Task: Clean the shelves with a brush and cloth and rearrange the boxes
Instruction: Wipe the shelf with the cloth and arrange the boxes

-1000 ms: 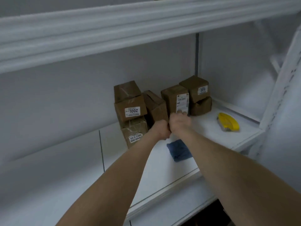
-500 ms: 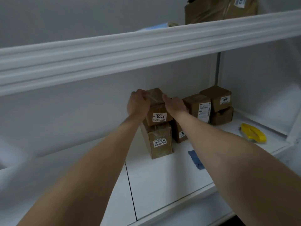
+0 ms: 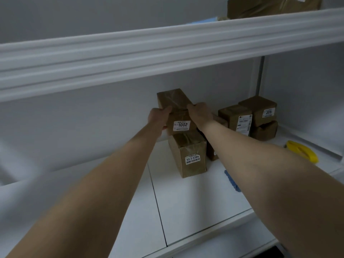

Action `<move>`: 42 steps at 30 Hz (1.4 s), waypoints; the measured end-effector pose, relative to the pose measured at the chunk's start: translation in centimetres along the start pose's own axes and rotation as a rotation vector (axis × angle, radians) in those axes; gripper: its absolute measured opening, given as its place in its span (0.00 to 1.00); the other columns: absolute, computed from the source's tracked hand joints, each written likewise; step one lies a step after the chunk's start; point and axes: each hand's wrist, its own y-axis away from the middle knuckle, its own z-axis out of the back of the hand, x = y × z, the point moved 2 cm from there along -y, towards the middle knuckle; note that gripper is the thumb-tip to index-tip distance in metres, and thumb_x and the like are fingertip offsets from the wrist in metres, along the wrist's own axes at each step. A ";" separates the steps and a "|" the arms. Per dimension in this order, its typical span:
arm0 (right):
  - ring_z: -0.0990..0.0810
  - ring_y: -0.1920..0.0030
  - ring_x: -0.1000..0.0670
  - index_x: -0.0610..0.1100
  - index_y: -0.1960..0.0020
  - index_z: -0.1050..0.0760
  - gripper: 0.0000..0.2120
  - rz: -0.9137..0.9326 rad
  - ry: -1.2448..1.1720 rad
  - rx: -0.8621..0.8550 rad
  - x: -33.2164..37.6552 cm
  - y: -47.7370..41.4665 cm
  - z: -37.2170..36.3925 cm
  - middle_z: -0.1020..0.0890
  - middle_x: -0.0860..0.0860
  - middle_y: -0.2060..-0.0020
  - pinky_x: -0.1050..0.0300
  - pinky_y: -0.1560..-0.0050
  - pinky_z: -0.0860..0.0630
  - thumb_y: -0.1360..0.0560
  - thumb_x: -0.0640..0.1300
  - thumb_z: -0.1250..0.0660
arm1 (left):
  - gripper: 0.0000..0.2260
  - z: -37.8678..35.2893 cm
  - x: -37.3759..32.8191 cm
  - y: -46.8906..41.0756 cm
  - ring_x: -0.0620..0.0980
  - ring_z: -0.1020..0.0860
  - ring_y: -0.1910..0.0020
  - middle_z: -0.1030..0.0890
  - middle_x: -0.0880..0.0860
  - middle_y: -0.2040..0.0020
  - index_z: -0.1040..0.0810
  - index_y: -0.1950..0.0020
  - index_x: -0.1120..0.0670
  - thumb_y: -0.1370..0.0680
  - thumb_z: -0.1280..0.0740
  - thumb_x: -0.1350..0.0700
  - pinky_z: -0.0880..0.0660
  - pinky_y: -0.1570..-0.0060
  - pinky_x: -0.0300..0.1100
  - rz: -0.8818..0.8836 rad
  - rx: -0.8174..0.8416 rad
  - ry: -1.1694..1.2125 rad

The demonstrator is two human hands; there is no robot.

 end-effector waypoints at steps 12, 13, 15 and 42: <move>0.18 0.61 0.47 0.42 0.58 0.25 0.14 0.041 0.035 0.320 2.3 5.6 -14.1 0.18 0.46 0.61 0.56 0.63 0.23 0.24 0.52 0.41 | 0.11 13.7 6.6 -0.1 0.60 0.18 0.54 0.18 0.60 0.51 0.23 0.48 0.61 0.26 0.36 0.56 0.20 0.50 0.55 0.186 -0.276 -0.206; 0.17 0.58 0.45 0.41 0.56 0.25 0.13 0.002 0.005 0.365 2.0 6.0 -15.2 0.18 0.44 0.58 0.51 0.58 0.20 0.25 0.51 0.39 | 0.10 14.5 7.1 0.1 0.60 0.19 0.53 0.18 0.60 0.51 0.23 0.48 0.61 0.25 0.37 0.57 0.21 0.49 0.56 0.213 -0.274 -0.226; 0.17 0.55 0.42 0.39 0.56 0.26 0.09 -0.086 -0.059 0.450 1.5 7.1 -17.5 0.17 0.41 0.54 0.45 0.51 0.19 0.25 0.46 0.36 | 0.10 16.3 8.5 0.8 0.60 0.19 0.52 0.19 0.61 0.51 0.23 0.47 0.62 0.24 0.37 0.59 0.21 0.47 0.55 0.267 -0.268 -0.267; 0.18 0.61 0.45 0.39 0.58 0.25 0.05 -0.136 -0.014 0.743 5.1 22.2 -42.7 0.20 0.43 0.62 0.53 0.61 0.18 0.30 0.36 0.29 | 0.16 41.2 20.4 6.2 0.62 0.23 0.41 0.23 0.64 0.39 0.29 0.36 0.66 0.21 0.39 0.60 0.26 0.39 0.52 0.473 -0.355 -0.583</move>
